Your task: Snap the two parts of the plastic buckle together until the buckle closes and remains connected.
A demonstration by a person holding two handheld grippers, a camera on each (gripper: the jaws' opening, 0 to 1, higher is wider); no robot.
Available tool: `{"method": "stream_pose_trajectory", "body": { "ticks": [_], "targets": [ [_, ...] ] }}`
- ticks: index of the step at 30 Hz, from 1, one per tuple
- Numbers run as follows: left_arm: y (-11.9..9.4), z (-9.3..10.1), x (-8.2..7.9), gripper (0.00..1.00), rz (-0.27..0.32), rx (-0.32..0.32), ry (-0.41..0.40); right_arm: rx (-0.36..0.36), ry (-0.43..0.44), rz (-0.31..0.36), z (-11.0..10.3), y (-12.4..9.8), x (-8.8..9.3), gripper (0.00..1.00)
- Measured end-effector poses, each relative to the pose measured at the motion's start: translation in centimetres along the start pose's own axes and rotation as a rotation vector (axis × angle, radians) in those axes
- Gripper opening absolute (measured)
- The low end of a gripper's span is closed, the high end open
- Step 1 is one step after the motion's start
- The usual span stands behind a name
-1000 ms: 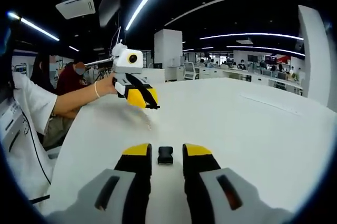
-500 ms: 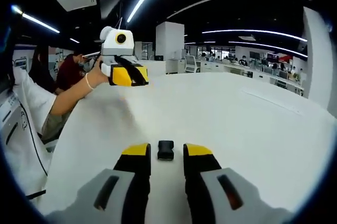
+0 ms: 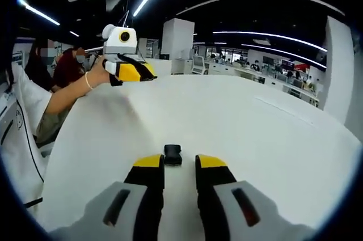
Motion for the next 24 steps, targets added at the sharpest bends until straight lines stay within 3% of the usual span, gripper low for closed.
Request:
{"method": "stream_pose_trajectory", "body": {
  "ticks": [3, 9, 15, 24],
  "targets": [
    [-0.15, -0.19, 0.21, 0.12, 0.024, -0.004, -0.036, -0.005, -0.002, 0.004, -0.02, 0.02, 0.06, 0.2],
    [0.33, 0.44, 0.38, 0.12, 0.011, 0.02, 0.017, -0.022, -0.001, 0.013, 0.07, 0.25, -0.07, 0.2],
    [0.49, 0.13, 0.79, 0.12, 0.002, 0.017, 0.019, -0.032, 0.018, 0.009, 0.06, 0.41, -0.01, 0.16],
    [0.18, -0.26, 0.28, 0.12, 0.04, 0.003, 0.015, -0.04, 0.01, 0.01, -0.6, 0.01, 0.01, 0.11]
  ]
}}
Point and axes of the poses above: the point that each gripper's makers call its tool centre point, and the gripper's own axes: y roughly forward along the fingers, z roughly to its right, x roughly out of its underside, the point moved 4 cm from there along -y, roughly backward along the fingers
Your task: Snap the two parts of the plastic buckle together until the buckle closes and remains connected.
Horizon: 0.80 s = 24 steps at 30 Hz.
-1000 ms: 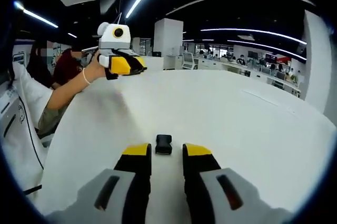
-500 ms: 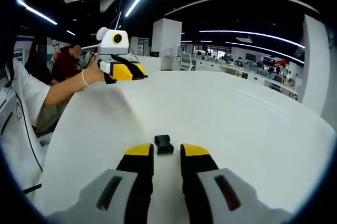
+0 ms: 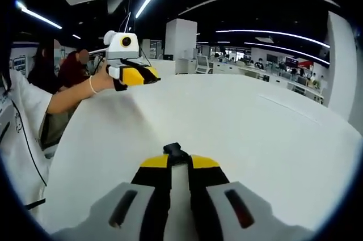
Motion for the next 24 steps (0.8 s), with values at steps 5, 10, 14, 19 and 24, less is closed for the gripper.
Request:
{"method": "stream_pose_trajectory", "body": {
  "ticks": [5, 10, 14, 19, 24],
  "targets": [
    [0.4, -0.1, 0.5, 0.12, -0.025, -0.004, 0.022, 0.001, 0.011, 0.047, 0.0, -0.5, -0.6, 0.11],
    [0.5, 0.7, 0.2, 0.12, -0.015, 0.035, 0.043, -0.033, 0.017, 0.111, -0.3, -0.5, -1.9, 0.11],
    [0.5, 1.2, 0.0, 0.12, -0.012, 0.051, 0.072, -0.076, 0.062, 0.136, -0.4, -0.1, -2.5, 0.11],
    [0.3, 0.6, -0.1, 0.12, -0.007, 0.027, 0.075, -0.088, 0.077, 0.168, 0.7, 0.5, -3.9, 0.11],
    [0.1, 0.1, -1.9, 0.12, 0.048, 0.014, 0.072, -0.079, 0.076, 0.198, 1.3, 1.0, -5.5, 0.11]
  ]
}}
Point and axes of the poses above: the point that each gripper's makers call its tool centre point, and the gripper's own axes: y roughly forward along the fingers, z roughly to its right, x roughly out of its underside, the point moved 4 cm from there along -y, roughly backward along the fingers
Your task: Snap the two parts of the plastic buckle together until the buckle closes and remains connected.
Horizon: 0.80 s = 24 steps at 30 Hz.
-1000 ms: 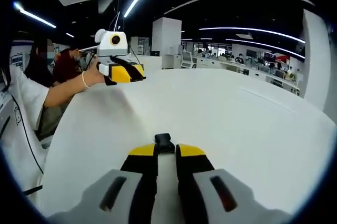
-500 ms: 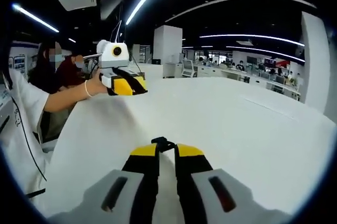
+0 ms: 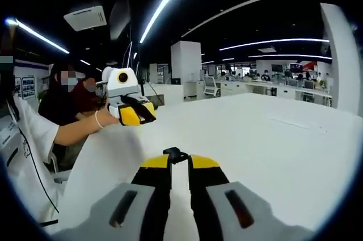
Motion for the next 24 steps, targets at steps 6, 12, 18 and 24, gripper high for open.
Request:
{"method": "stream_pose_trajectory", "body": {
  "ticks": [6, 12, 18, 24],
  "targets": [
    [0.8, -1.8, -2.4, 0.12, -0.012, -0.02, 0.003, 0.021, -0.019, 0.08, 1.5, 1.0, -3.2, 0.11],
    [2.1, -2.6, -2.8, 0.12, -0.001, -0.023, 0.006, 0.076, -0.036, 0.195, 2.9, 1.1, -5.3, 0.11],
    [2.0, -2.1, -1.2, 0.12, -0.078, -0.028, 0.055, 0.065, -0.06, 0.192, 2.9, 0.8, -4.8, 0.11],
    [1.8, -1.8, -0.6, 0.12, -0.121, -0.028, 0.086, 0.044, -0.124, 0.143, 1.9, 1.1, -3.7, 0.11]
  ]
}}
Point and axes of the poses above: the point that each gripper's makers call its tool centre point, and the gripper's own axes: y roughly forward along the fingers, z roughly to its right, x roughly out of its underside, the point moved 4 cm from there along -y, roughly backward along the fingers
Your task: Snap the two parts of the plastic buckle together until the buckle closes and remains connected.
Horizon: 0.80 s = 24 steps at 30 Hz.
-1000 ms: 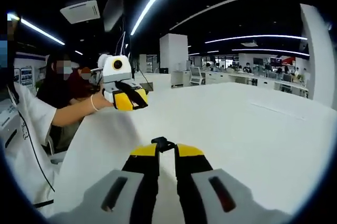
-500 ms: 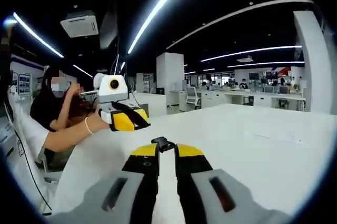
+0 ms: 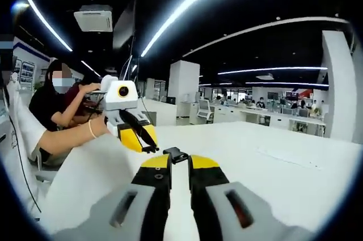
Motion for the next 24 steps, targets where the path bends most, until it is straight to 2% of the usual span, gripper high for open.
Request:
{"method": "stream_pose_trajectory", "body": {
  "ticks": [5, 13, 24],
  "targets": [
    [0.2, 0.4, 0.5, 0.12, -0.029, 0.01, 0.026, -0.03, 0.01, -0.007, -0.4, 0.5, 0.2, 0.11],
    [-0.4, 0.4, 0.0, 0.12, 0.025, 0.021, -0.01, -0.06, 0.0, -0.015, -1.1, 0.7, 0.5, 0.11],
    [-0.4, 0.3, 0.7, 0.12, 0.014, 0.014, -0.029, -0.068, -0.001, -0.021, -1.3, 0.6, 0.9, 0.11]
  ]
}}
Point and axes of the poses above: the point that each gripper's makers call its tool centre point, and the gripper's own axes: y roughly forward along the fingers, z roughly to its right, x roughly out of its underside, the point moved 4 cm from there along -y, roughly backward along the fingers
